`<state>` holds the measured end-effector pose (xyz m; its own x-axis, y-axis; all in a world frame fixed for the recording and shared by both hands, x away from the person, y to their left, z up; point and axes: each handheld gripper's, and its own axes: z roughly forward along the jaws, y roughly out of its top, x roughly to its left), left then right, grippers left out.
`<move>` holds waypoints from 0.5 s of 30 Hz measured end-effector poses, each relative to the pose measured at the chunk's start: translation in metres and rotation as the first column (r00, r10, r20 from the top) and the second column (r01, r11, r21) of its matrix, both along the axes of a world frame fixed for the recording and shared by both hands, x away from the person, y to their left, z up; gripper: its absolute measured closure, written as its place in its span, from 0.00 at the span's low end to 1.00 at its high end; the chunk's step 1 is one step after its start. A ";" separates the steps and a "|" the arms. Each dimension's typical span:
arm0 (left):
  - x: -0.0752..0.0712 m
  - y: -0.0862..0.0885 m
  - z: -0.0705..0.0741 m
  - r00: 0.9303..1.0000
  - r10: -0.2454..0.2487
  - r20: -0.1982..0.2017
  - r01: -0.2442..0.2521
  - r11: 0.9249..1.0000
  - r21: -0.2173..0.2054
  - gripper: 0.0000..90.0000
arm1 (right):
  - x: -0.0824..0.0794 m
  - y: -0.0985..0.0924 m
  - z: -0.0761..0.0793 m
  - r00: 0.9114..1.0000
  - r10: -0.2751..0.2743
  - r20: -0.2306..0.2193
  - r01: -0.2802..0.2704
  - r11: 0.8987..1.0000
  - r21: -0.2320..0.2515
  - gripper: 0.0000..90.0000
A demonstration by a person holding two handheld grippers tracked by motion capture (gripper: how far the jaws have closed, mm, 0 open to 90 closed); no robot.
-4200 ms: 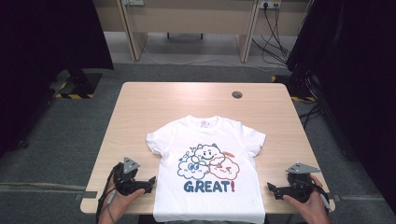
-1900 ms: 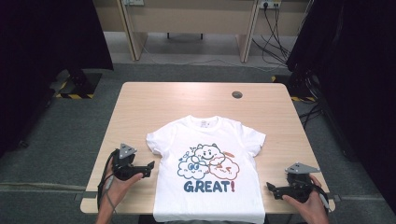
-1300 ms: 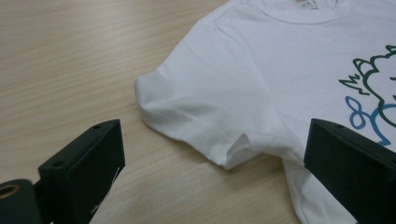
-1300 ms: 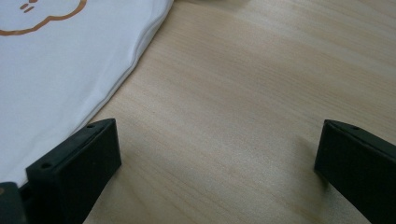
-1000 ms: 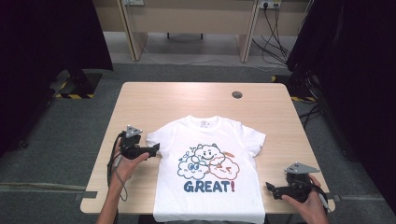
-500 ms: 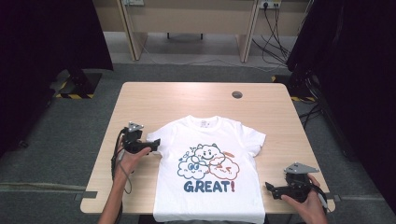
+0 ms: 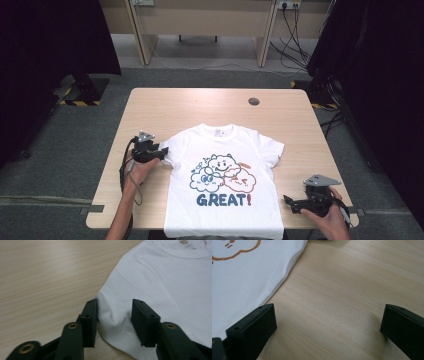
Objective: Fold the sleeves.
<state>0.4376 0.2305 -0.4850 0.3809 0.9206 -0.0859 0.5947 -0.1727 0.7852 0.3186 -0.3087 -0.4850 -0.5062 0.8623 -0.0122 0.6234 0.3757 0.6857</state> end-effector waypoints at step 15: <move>-0.010 -0.010 0.020 0.997 -0.027 0.071 0.024 0.999 0.047 0.94 | 0.000 0.001 0.000 1.000 0.002 0.001 -0.002 1.000 0.000 0.01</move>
<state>0.4274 0.2207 -0.4646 0.4080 0.9128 -0.0156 0.5321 -0.2238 0.8166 0.3187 -0.3081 -0.4852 -0.5079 0.8613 -0.0130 0.6219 0.3771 0.6863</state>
